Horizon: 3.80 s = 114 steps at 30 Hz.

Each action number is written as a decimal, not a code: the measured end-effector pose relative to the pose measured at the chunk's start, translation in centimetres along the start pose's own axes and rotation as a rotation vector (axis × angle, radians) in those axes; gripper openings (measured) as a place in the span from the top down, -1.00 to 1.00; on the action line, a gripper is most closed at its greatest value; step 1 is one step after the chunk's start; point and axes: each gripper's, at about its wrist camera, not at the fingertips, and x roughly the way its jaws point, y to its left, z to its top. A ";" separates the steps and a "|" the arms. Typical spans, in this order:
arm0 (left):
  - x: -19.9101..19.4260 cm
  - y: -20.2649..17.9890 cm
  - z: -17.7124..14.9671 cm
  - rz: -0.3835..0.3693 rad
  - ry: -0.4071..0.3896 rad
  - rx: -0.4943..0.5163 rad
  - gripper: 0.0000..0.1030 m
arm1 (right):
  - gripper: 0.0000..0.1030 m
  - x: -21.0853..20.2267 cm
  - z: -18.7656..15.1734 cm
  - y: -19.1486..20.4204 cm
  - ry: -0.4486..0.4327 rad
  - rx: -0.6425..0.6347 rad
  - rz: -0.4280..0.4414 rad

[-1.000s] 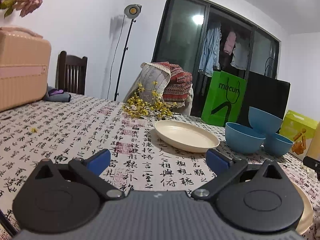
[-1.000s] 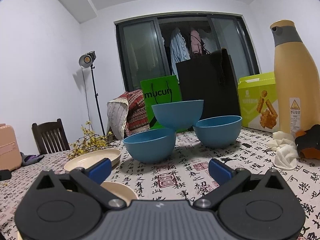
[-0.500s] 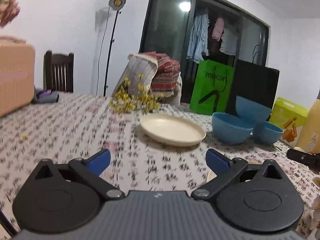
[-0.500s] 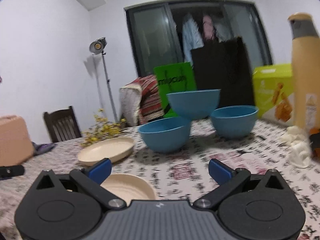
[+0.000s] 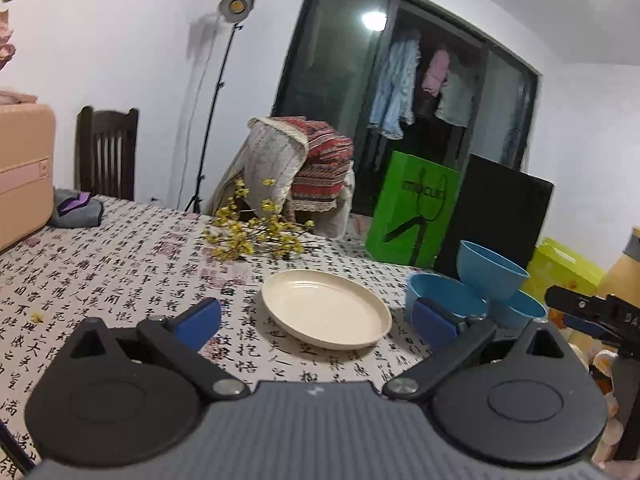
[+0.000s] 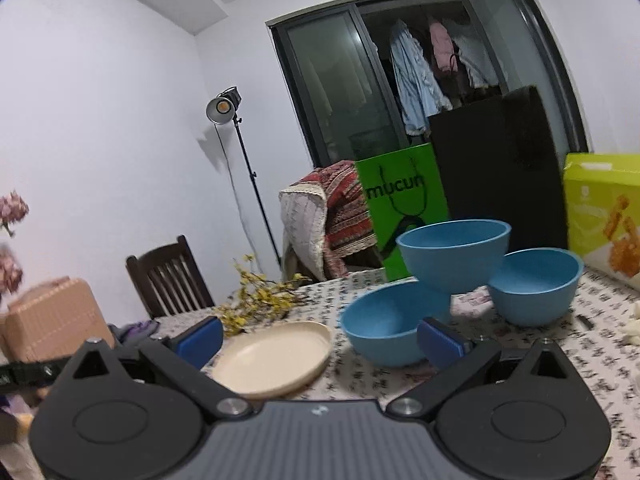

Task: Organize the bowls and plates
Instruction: 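Move both open tools toward the blue bowls, then bring both open grippers down to the rim of the single cream plate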

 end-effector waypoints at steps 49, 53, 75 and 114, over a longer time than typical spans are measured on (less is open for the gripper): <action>18.5 6.2 9.6 0.215 0.218 -0.356 -1.00 | -1.00 16.6 3.7 3.8 0.261 0.078 -0.188; 19.8 6.7 9.1 0.224 0.240 -0.319 -1.00 | -1.00 17.2 3.4 3.9 0.272 0.078 -0.202; 21.4 7.6 8.1 0.175 0.349 -0.293 -1.00 | -1.00 17.5 1.7 6.3 0.314 0.066 -0.276; 23.8 7.6 6.3 0.184 0.412 -0.265 -1.00 | -0.46 21.1 -1.8 5.9 0.464 0.116 -0.313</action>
